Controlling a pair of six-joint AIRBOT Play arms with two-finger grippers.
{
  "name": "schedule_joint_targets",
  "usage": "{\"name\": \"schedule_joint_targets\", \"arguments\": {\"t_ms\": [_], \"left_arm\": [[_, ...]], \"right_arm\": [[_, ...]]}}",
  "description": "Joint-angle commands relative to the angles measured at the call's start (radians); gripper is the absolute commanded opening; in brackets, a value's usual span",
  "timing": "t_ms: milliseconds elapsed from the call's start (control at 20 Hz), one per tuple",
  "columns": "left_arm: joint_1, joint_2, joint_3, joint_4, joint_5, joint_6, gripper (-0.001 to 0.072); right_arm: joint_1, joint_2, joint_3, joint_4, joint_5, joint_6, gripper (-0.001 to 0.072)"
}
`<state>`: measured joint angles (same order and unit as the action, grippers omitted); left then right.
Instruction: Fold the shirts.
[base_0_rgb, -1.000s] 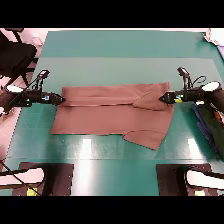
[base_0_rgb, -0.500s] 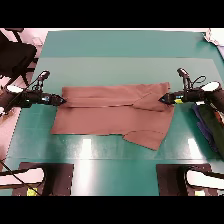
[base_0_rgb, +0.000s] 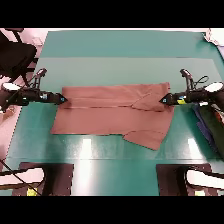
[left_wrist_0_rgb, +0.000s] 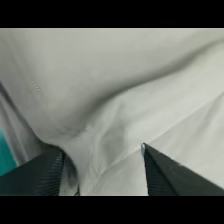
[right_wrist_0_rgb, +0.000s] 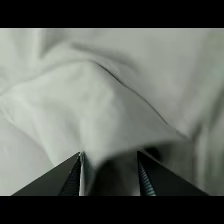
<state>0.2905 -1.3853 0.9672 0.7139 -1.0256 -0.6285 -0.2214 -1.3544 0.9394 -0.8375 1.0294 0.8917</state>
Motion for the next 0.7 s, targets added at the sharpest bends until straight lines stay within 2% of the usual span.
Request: {"name": "schedule_joint_targets", "arguments": {"t_ms": [0, 150, 200, 250, 400, 550, 650], "left_arm": [[0.082, 0.026, 0.048, 0.002, -0.081, -0.073, 0.0555], [0.197, 0.095, 0.048, 0.029, -0.181, -0.074, 0.0554], [0.221, 0.126, 0.047, 0.063, -0.214, -0.085, 0.0554], [0.228, 0.162, 0.042, 0.097, -0.221, -0.107, 0.0554], [0.227, 0.269, 0.039, 0.223, -0.326, -0.164, 0.0554], [0.226, 0.311, 0.036, 0.289, -0.436, -0.241, 0.0554], [0.225, 0.31, -0.004, 0.322, -0.451, -0.263, 0.0554]], "right_arm": [[-0.109, 0.038, 0.001, -0.005, 0.075, 0.01, 0.0405], [-0.233, 0.131, 0.0, -0.005, 0.128, 0.01, 0.0409], [-0.267, 0.165, 0.0, -0.004, 0.171, 0.01, 0.0465], [-0.294, 0.196, 0.0, -0.004, 0.218, 0.019, 0.057], [-0.312, 0.29, 0.0, -0.016, 0.333, 0.067, 0.0591], [-0.252, 0.361, -0.001, -0.139, 0.376, 0.199, 0.0591], [-0.201, 0.402, -0.035, -0.215, 0.394, 0.254, 0.0591]]}}
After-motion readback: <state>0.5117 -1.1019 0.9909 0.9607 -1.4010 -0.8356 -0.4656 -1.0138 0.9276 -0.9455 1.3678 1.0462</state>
